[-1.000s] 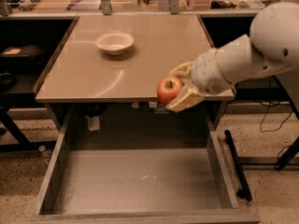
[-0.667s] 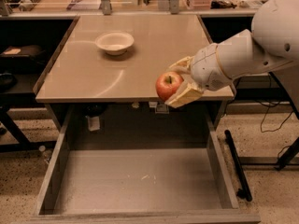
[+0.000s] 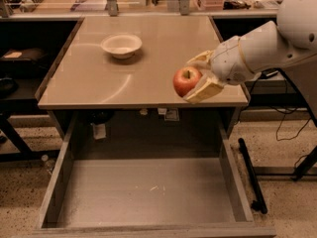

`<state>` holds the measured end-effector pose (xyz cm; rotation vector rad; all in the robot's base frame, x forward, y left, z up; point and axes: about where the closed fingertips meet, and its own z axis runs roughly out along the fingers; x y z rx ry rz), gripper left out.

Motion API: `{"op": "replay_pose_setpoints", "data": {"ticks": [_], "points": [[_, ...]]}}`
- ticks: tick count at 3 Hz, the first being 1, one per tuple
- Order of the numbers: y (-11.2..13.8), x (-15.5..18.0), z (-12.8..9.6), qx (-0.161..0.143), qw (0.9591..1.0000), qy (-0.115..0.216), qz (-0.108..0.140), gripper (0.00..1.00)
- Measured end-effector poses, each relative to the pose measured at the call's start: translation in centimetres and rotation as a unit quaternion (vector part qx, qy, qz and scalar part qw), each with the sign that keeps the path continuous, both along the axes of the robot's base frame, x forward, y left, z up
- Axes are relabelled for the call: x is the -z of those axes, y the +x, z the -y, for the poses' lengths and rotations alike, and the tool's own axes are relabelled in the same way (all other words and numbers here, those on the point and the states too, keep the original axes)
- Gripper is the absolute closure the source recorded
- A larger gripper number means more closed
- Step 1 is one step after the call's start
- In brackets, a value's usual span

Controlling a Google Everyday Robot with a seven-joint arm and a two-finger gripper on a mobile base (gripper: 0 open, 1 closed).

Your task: Pick apple from top drawer and place on counter

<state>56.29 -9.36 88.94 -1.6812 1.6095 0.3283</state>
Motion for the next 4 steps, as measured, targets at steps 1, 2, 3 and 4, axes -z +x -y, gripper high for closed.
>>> {"op": "replay_pose_setpoints", "data": {"ticks": [1,2,3,4], "points": [[5.1,0.1,-1.5,-0.013,0.9998,0.007,-0.009,1.0],[9.1,1.3,-4.2,-0.023,0.9994,0.012,-0.023,1.0],[11.8,3.4,-6.0,-0.017,0.999,0.006,-0.041,1.0],[13.8,5.1,-5.4,0.027,0.9976,0.014,-0.061,1.0]]}}
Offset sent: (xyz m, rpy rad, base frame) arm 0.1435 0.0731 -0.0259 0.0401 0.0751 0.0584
